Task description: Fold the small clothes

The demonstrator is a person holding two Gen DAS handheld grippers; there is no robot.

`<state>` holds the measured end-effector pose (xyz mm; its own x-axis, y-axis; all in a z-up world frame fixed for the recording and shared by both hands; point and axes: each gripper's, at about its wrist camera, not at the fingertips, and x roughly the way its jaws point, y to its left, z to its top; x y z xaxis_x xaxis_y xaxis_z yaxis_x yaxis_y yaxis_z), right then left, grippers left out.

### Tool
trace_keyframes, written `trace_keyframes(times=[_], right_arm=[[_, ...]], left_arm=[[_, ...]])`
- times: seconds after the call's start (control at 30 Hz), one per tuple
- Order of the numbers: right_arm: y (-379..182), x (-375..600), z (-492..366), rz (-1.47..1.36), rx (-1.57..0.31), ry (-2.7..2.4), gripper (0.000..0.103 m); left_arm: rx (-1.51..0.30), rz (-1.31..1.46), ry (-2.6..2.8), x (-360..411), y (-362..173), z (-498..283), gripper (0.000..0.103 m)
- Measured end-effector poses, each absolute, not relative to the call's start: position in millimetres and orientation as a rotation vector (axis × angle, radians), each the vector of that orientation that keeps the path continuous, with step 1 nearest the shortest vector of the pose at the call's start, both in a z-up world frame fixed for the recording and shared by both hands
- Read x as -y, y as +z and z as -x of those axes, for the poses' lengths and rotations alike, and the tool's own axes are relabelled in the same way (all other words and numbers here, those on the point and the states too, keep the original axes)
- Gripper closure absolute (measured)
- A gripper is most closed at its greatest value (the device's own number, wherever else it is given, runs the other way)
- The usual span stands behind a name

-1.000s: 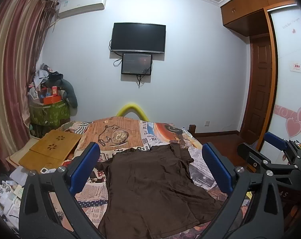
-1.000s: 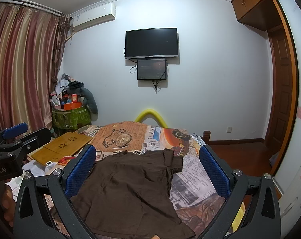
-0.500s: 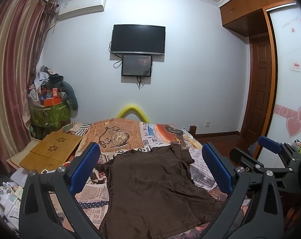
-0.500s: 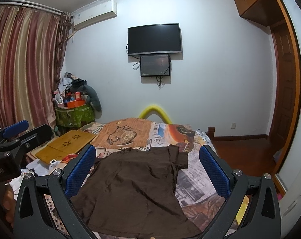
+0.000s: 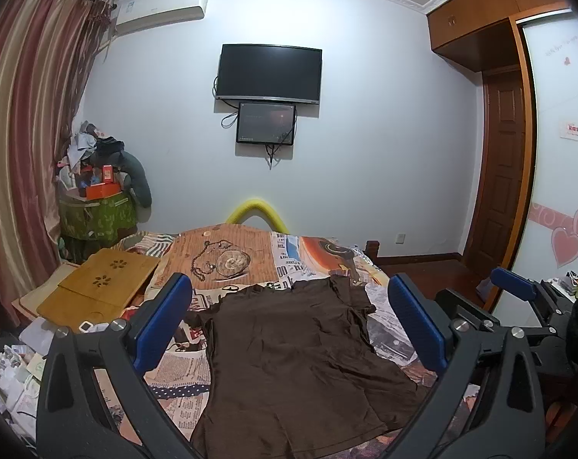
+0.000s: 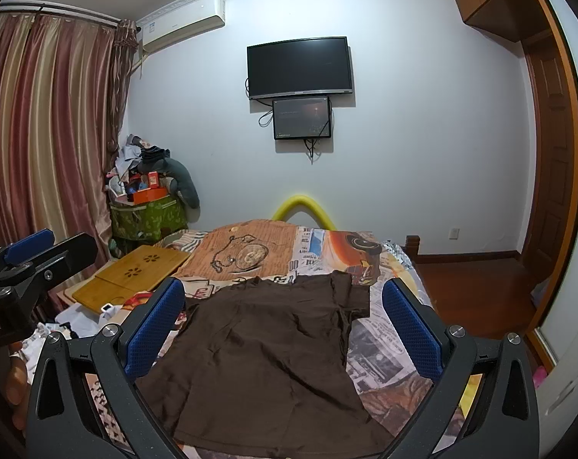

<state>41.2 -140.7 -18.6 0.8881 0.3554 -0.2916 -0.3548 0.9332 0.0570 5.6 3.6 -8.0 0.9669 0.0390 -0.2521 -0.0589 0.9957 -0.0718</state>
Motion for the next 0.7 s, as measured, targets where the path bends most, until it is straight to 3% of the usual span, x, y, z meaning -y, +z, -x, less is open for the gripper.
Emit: trace_keyframes(times=[0.7], right_arm=[[-19.3, 140.8, -44.1, -0.002, -0.300, 0.355, 0.000]], left_arm=[[-0.257, 0.083, 0.050, -4.5, -9.3, -8.5, 0.000]])
